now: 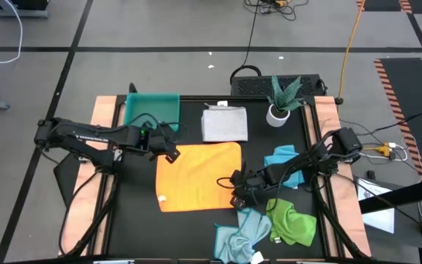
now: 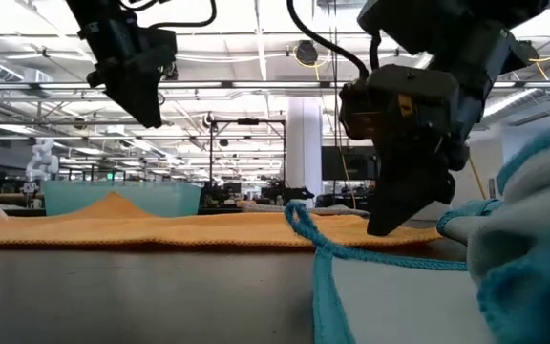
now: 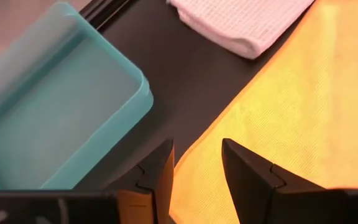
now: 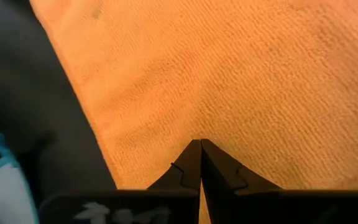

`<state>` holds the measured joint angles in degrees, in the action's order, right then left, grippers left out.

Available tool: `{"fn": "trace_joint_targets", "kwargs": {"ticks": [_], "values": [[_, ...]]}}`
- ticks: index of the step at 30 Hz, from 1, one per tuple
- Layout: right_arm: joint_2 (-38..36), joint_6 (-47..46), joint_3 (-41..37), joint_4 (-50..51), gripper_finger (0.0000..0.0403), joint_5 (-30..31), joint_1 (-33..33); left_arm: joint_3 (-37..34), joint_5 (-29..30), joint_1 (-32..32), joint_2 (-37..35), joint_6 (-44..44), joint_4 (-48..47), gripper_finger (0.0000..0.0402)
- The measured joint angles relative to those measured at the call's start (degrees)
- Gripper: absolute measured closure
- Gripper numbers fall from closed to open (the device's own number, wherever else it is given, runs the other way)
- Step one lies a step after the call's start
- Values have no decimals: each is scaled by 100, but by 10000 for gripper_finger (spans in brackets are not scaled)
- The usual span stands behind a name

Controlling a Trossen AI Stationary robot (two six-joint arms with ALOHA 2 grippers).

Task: Fold microfiber towels
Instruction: Fold the orange microfiber towel

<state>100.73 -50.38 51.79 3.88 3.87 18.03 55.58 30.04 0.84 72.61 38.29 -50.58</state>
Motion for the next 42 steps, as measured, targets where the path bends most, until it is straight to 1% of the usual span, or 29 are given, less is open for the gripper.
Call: {"fn": "trace_joint_targets", "kwargs": {"ticks": [9, 12, 16, 19, 21, 23, 25, 31, 35, 42], "values": [[-24, -553, 4, 79, 403, -92, 388, 2, -2, 0, -1, -110, 100, 263], [-87, -557, 4, 81, 403, -78, 406, 2, -2, 0, -1, -147, 104, 263], [-504, -105, 62, 139, 403, 220, 156, 2, -2, -4, -1, -194, 126, 263], [-900, 280, 66, 406, 403, 477, -114, 2, -72, -7, 7, -156, 148, 263], [-1090, 550, 66, 654, 403, 505, -330, 2, -182, -1, 59, -168, 234, 263], [-1155, 798, 66, 624, 403, 455, -558, 2, -268, 21, 71, -176, 283, 263], [-1133, 1036, 66, 630, 403, 236, -768, 2, -308, 59, 80, -176, 412, 263], [-835, 1574, 66, 474, 403, 171, -1190, -66, -343, 211, 234, -100, 461, 263], [-603, 1806, 66, 356, 403, -111, -1402, -119, -371, 254, 326, -1, 468, 263], [-210, 2172, 63, 315, 403, -117, -1653, -121, -314, 231, 331, 16, 460, 263]]}}
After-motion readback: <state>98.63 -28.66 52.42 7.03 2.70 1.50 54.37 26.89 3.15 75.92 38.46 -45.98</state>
